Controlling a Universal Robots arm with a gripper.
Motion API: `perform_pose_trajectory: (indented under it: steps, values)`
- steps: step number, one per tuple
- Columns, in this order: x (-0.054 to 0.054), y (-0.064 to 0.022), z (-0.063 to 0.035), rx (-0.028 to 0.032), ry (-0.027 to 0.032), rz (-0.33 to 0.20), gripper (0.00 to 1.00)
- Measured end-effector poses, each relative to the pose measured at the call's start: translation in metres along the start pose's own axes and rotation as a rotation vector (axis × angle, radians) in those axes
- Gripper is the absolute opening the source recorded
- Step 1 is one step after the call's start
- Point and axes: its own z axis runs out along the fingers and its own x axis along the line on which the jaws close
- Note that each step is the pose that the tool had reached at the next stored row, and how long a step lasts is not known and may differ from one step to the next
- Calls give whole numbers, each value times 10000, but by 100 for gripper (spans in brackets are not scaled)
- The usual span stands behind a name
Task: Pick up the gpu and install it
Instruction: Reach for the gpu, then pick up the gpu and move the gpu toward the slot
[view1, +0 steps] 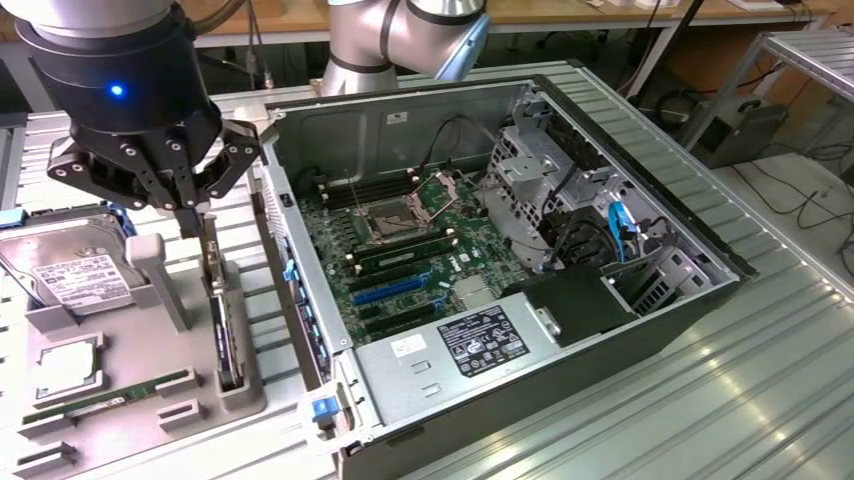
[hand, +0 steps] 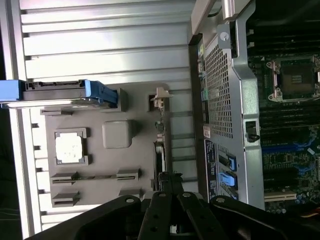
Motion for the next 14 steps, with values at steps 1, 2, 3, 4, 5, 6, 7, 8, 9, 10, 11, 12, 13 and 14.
perform_pose_trajectory:
  steps: [1, 2, 3, 4, 5, 6, 7, 8, 9, 10, 11, 12, 13, 14]
  values:
    - [0, 0, 0, 1, 0, 1, 11]
    - [0, 0, 0, 2, 0, 0, 11]
    - [0, 0, -1, 2, 1, 1, 11]
    - [0, 0, -1, 2, 0, 1, 11]
    - [0, 0, -1, 2, 1, 1, 11]
    - [0, 0, 0, 2, 0, 1, 11]
    - [0, 0, 0, 1, 1, 1, 11]
    - [0, 0, 0, 1, 1, 0, 11]
    - [0, 0, -1, 2, 1, 1, 11]
    - [0, 0, 0, 1, 0, 1, 11]
    - [0, 0, 0, 1, 0, 0, 11]
    - [0, 0, 0, 1, 0, 1, 11]
    - [0, 0, -1, 2, 1, 1, 11]
    - [0, 0, 0, 1, 0, 1, 11]
